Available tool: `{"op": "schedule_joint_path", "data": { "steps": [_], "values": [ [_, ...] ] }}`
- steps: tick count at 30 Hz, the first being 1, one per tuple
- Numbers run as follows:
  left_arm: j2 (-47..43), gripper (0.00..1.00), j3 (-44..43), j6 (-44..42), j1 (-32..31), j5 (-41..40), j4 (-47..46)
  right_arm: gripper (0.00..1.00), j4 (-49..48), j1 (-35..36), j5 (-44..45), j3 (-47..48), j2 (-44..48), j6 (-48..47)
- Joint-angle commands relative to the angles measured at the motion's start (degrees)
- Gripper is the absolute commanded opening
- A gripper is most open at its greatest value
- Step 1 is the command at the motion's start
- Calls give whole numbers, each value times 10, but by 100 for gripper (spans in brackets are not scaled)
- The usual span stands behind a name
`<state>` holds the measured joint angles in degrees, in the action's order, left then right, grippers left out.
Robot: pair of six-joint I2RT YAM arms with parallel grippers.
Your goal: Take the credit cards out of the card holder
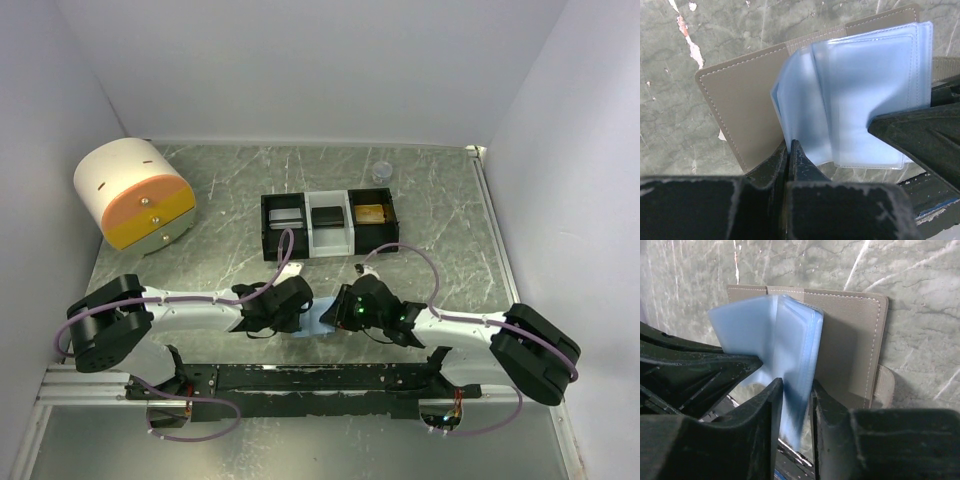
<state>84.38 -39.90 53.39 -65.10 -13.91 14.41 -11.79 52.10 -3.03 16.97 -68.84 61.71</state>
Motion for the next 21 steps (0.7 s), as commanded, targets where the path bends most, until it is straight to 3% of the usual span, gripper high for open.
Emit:
{"op": "schedule_joint_path", "data": {
  "steps": [1,7,17,21],
  "values": [
    [-3,8,11,-7,-4,-1,2,21,23,4,27,16,-2,6],
    [-11,8,12,-7,-4,-6,7,0,121,9,65,74,-37,-46],
    [-12,7,-1,-11,-4,-23,27,2,362,80,256,225,-136,-61],
    [-18,7,-1,-9,-4,-25,29,11,332,81,237,216,-134,-73]
  ]
}}
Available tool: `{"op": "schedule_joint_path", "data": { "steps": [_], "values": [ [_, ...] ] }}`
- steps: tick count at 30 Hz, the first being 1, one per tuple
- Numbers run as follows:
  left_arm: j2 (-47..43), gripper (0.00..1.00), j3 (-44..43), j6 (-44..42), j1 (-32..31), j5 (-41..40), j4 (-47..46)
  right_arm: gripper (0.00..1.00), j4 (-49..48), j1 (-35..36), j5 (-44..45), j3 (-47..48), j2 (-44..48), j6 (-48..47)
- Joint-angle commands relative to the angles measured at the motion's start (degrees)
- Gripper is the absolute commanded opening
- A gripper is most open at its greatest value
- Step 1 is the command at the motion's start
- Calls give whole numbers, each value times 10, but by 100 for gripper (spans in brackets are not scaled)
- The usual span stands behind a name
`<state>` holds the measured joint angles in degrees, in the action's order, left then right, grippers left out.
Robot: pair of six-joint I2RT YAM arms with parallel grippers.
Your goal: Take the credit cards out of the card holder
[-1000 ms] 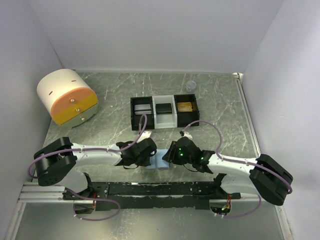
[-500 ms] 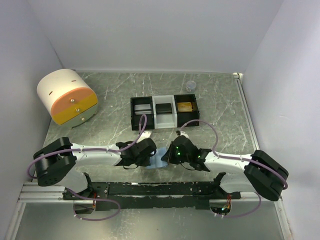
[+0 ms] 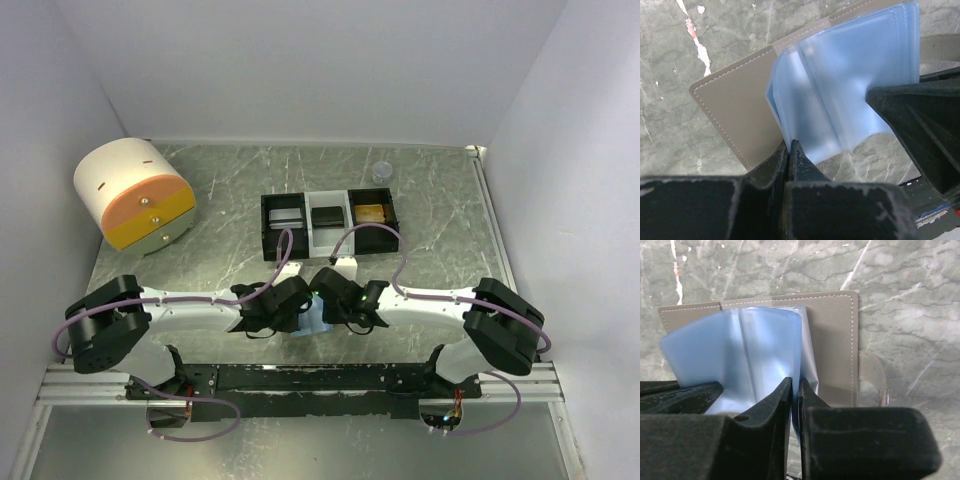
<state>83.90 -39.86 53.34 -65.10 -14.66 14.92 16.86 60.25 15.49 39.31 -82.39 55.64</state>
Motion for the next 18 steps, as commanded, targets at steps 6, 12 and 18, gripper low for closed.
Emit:
{"op": "schedule_joint_path", "data": {
  "steps": [6,12,18],
  "values": [
    [-30,8,4,-5,-4,-25,34,34,-2,-5,35,-36,43,-4],
    [-74,31,16,-13,-4,-30,29,39,-8,-42,20,-45,104,-26],
    [-113,57,4,-8,-4,-65,87,41,-55,-85,-29,-61,176,-65]
  ]
}}
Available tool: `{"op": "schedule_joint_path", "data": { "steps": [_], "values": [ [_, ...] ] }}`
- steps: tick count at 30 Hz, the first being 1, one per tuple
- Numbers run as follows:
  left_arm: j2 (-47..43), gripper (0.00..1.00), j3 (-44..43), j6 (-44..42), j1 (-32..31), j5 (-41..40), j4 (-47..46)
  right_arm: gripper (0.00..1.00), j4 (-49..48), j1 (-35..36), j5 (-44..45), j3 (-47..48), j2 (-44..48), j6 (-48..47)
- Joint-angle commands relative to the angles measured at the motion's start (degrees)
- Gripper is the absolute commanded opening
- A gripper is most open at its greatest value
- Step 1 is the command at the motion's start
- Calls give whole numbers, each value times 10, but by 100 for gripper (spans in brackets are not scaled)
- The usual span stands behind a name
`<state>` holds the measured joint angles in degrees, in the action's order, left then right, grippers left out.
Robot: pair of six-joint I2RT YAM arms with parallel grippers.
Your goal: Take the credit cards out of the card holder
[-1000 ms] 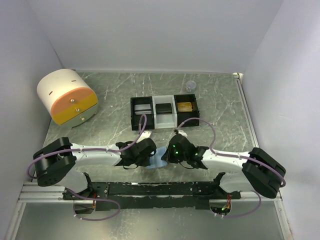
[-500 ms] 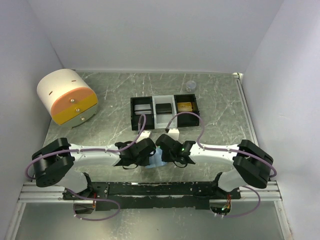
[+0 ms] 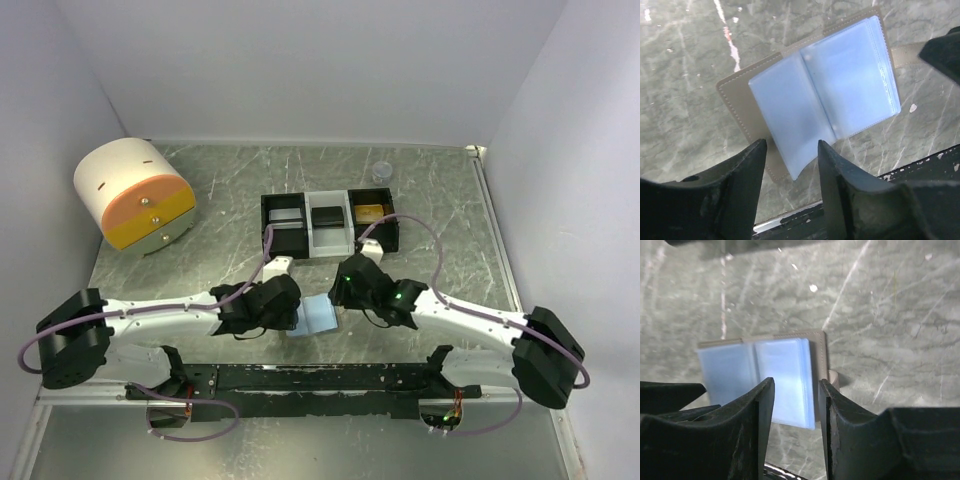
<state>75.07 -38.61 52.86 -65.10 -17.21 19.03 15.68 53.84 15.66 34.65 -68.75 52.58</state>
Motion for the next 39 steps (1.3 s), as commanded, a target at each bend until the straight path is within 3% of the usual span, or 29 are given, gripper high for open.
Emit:
{"op": "schedule_joint_path", "data": {
  "steps": [1,5,9,16,21,23,30,34,39],
  "values": [
    [-31,60,-10,-1,-4,-46,56,41,-63,-24,-50,-21,48,-44],
    [-61,66,-23,7,-4,-72,94,42,-182,-24,-166,-61,55,-50],
    [-103,74,-31,9,-4,-90,119,41,-271,-23,-242,-99,4,-38],
    [-162,92,-60,-12,-3,-119,183,40,-158,-22,-164,-67,-64,-40],
    [-182,99,-91,-52,20,-143,228,41,-103,-21,-122,-20,-13,-82],
    [-194,100,-100,-78,51,-135,235,44,-89,-22,-92,-5,29,-98],
    [-251,100,-121,-204,223,-64,220,72,-27,-27,98,44,143,-168],
    [-247,100,-137,-252,316,-54,221,79,-3,-61,201,74,174,-220],
    [-242,100,-136,-291,423,-28,189,83,-53,-245,83,43,218,-284]
  ]
}}
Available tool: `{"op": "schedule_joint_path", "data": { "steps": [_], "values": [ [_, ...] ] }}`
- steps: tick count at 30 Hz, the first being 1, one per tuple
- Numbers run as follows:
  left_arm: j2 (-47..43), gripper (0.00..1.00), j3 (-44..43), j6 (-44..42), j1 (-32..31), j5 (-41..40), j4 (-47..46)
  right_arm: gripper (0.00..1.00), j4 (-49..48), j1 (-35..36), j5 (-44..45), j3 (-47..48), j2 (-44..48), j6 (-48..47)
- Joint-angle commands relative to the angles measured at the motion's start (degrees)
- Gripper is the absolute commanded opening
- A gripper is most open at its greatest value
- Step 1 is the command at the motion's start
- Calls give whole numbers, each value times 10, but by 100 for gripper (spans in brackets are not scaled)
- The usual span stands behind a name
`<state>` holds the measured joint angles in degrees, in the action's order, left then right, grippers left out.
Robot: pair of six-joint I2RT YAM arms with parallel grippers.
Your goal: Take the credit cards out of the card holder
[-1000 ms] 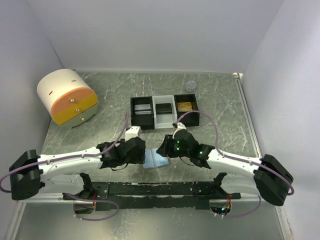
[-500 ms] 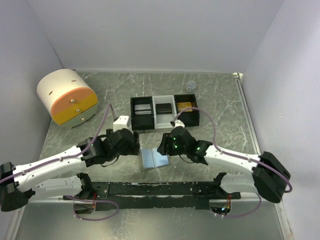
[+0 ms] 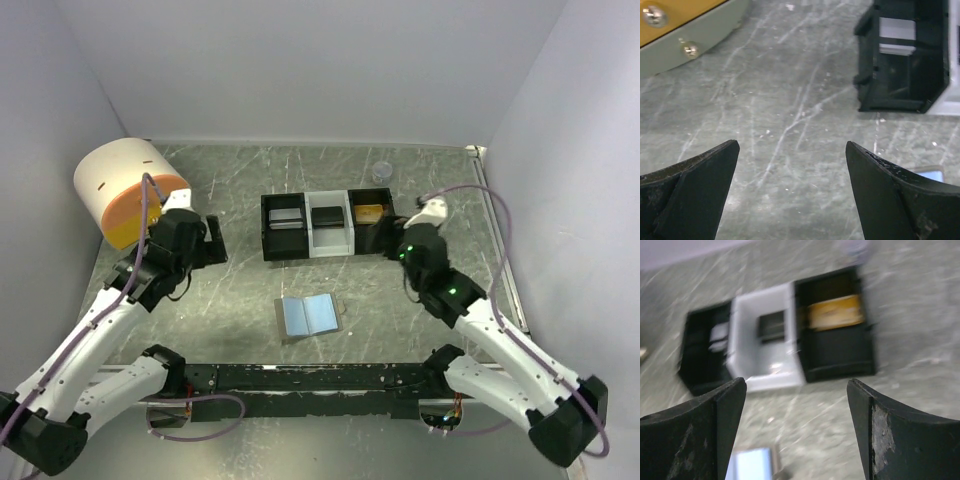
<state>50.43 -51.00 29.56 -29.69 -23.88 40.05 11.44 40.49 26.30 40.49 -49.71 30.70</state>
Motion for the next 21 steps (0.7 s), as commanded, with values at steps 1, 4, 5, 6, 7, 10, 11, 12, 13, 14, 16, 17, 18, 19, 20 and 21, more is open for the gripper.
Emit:
{"op": "schedule_joint_path", "data": {
  "steps": [1,4,5,6,7,10,11,12,13,14,16,17,18,19,20,21],
  "values": [
    [8,100,-16,-53,90,46,-18,84,-10,-148,-45,-17,30,-74],
    [4,100,-34,-40,107,37,12,85,14,-176,-96,1,39,-119],
    [-3,100,-41,-38,107,32,20,85,24,-176,-106,10,45,-124],
    [-14,100,-45,-35,107,28,27,86,31,-176,-113,17,53,-128],
    [-26,100,-50,-31,107,24,31,88,39,-176,-119,26,61,-134],
    [-54,100,-72,-14,107,17,50,99,68,-175,-127,69,80,-147],
    [-60,100,-81,-12,107,15,57,100,74,-176,-132,82,83,-150],
    [-64,100,-94,-9,107,9,65,100,76,-176,-139,94,86,-155],
    [-66,100,-104,-6,108,4,75,100,80,-176,-148,108,87,-162],
    [-67,100,-114,-3,107,-2,84,100,87,-175,-156,122,85,-166],
    [-67,100,-131,-1,107,-11,103,100,107,-175,-156,153,76,-166],
    [-68,100,-138,-1,107,-16,112,100,115,-175,-148,164,71,-162],
    [-69,100,-147,-1,107,-19,120,100,119,-175,-139,179,69,-160],
    [-70,100,-153,-2,107,-21,125,100,123,-175,-130,189,68,-160],
    [-72,100,-160,-6,107,-22,129,100,127,-175,-126,196,66,-163],
    [-74,100,-165,-9,107,-21,129,100,132,-175,-121,204,66,-165]
  ]
}}
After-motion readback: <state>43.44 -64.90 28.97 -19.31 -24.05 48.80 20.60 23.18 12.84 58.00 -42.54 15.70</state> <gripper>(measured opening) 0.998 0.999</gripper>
